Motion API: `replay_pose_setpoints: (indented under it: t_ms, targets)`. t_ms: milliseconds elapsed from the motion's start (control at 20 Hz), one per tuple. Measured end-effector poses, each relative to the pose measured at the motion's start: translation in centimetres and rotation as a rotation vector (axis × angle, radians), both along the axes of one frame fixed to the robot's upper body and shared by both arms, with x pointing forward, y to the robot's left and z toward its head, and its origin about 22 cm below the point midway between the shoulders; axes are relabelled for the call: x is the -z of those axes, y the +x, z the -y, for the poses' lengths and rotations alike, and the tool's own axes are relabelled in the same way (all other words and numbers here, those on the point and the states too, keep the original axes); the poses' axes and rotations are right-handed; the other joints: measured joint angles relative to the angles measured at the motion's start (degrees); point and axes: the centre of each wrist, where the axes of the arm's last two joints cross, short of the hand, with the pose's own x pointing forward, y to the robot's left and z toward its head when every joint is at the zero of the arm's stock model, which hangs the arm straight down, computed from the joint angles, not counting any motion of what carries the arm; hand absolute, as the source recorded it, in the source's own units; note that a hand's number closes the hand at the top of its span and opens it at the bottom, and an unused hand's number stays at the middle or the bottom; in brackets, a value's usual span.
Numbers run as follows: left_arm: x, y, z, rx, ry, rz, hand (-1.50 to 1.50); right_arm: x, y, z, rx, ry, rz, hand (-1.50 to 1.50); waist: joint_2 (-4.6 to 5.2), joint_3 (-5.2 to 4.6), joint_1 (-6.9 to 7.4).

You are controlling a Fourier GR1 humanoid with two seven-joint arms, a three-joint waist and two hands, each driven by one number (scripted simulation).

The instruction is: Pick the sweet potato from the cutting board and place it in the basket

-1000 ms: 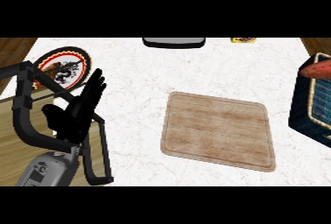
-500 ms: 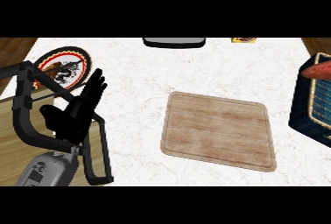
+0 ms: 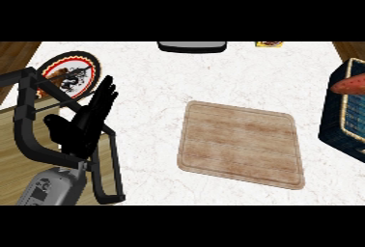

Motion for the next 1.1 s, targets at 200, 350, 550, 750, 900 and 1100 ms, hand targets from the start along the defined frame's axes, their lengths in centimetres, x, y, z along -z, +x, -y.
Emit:
replay_pose_setpoints:
  t_ms: [200,350,550,750,900,1100]
  targets:
    - [0.1,-0.1,-0.1,0.003,0.005,0.009,0.0,0.7,-0.2,0.5,0.007,0.006,-0.037,1.5,0.01,-0.02,-0.09]
    - [0.1,0.0,0.0,0.0,0.008,0.007,0.0,1.3,-0.2,0.6,0.01,0.017,-0.061,1.5,0.01,0.02,-0.05]
    - [0.1,0.0,0.0,0.0,0.001,0.006,0.0,1.8,0.0,0.5,0.018,0.035,-0.089,1.5,0.01,0.02,-0.03]
    - [0.0,0.0,0.0,-0.002,0.003,0.003,0.0,2.2,-0.2,0.9,0.05,0.062,-0.135,1.5,0.02,-0.02,-0.05]
    - [0.1,0.0,0.0,-0.003,0.005,0.011,0.0,2.4,-0.3,1.1,0.09,0.069,-0.173,1.5,-0.03,0.04,-0.07]
    - [0.2,-0.1,-0.1,0.001,-0.002,0.007,0.0,2.6,-0.4,1.4,0.147,0.088,-0.189,-1.5,-0.08,0.06,-0.17]
